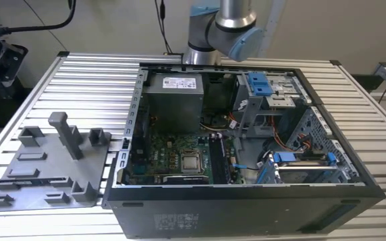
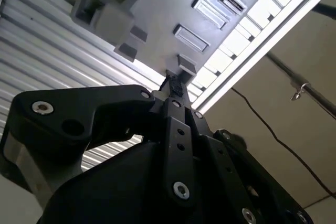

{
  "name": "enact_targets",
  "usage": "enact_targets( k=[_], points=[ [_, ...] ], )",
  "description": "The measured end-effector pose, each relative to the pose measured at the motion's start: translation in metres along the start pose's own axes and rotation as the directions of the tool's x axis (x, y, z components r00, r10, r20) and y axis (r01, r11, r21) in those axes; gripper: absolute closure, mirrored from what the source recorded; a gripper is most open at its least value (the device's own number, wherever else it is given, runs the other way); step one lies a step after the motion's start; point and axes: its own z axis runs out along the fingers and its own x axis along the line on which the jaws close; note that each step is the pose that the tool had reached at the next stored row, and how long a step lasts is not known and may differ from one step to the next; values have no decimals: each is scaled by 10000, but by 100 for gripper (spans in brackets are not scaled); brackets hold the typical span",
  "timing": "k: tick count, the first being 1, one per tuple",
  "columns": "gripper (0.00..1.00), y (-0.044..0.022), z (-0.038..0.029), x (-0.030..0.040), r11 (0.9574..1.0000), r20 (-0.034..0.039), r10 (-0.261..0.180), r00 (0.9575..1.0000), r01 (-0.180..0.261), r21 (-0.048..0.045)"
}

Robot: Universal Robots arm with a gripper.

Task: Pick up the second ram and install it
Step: 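Reach for the second ram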

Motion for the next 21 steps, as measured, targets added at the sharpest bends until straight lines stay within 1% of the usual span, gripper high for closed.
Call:
enact_targets(
  k=[21],
  points=[
    [89,-410,50,48,10000,-1,0,10000,0,1]
  ],
)
